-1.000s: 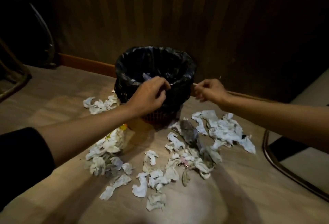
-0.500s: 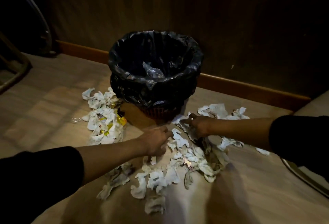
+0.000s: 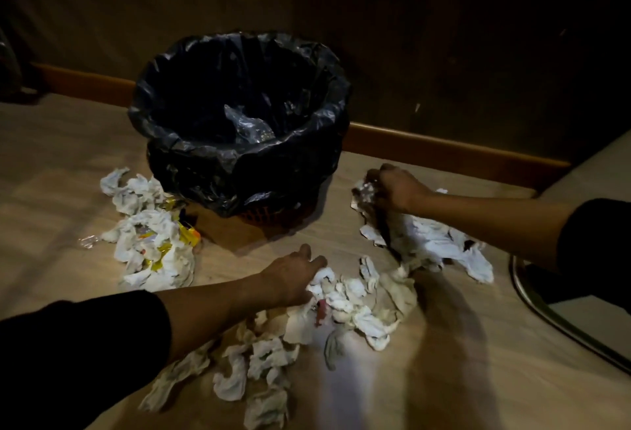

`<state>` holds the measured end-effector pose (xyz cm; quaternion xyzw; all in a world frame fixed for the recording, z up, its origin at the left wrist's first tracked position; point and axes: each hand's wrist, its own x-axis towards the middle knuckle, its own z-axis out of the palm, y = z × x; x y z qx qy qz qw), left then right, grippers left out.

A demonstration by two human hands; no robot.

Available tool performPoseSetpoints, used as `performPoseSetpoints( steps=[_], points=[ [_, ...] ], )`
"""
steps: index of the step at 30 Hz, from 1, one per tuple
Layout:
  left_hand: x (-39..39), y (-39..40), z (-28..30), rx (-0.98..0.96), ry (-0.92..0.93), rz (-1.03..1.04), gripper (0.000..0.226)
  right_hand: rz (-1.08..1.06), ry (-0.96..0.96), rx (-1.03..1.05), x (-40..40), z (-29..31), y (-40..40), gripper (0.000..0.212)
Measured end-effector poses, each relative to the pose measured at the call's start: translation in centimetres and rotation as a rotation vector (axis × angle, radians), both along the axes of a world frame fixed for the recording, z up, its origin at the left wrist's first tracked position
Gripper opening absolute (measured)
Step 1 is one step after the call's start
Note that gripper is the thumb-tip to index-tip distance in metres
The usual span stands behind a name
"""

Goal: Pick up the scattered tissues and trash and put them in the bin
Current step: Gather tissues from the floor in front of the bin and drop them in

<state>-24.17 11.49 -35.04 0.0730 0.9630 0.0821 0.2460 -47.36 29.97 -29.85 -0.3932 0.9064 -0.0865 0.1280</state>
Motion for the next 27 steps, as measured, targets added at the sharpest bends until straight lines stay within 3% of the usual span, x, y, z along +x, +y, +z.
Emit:
performPoseSetpoints(
  steps=[3,6,8,10,12,14,17,19,24,25,27],
  points=[
    [0.3,0.1,0.4,0.021,0.034,-0.030,0.034,-0.068,-0.074,0.188,-1.7,-0.8,2.0,0.035],
    [0.0,-0.1,1.3,0.037,0.068,0.045,0.027,-0.094,-0.180,0.446,-0.9,-2.3,2.8,0.088],
    [-0.4,0.0,2.2,0.067,0.098,0.100,0.030,-0.052,-0.107,0.565,0.2,-3.4,3.3,0.105],
    [-0.6,0.6,3.2,0.111,0.159,0.121,0.038,-0.009,-0.072,0.499,0.6,-4.4,3.9,0.087],
    [-0.7,1.6,3.8,0.145,0.209,0.080,0.053,-0.052,-0.165,0.344,0.4,-4.1,4.2,0.062],
    [-0.7,3.2,4.0,0.145,0.230,-0.005,0.057,-0.094,-0.252,0.214,-0.1,-3.0,4.0,0.051],
    [-0.8,5.7,3.1,0.103,0.185,-0.081,0.039,-0.112,-0.197,0.036,-0.9,-1.8,3.8,0.050],
    [-0.5,6.9,1.6,0.129,0.145,-0.084,0.038,-0.101,-0.144,0.016,-1.3,-1.5,4.4,0.049],
    [0.6,8.5,-0.1,0.148,0.104,-0.111,0.087,-0.054,-0.135,0.117,-0.7,-1.5,6.6,0.043],
    [0.8,8.5,-0.3,0.130,0.085,-0.141,0.090,-0.034,-0.152,0.166,-0.4,-1.4,7.0,0.049],
    [0.9,8.2,-0.8,0.149,0.093,-0.240,0.073,0.021,-0.168,0.288,0.3,-1.6,7.6,0.066]
  ],
)
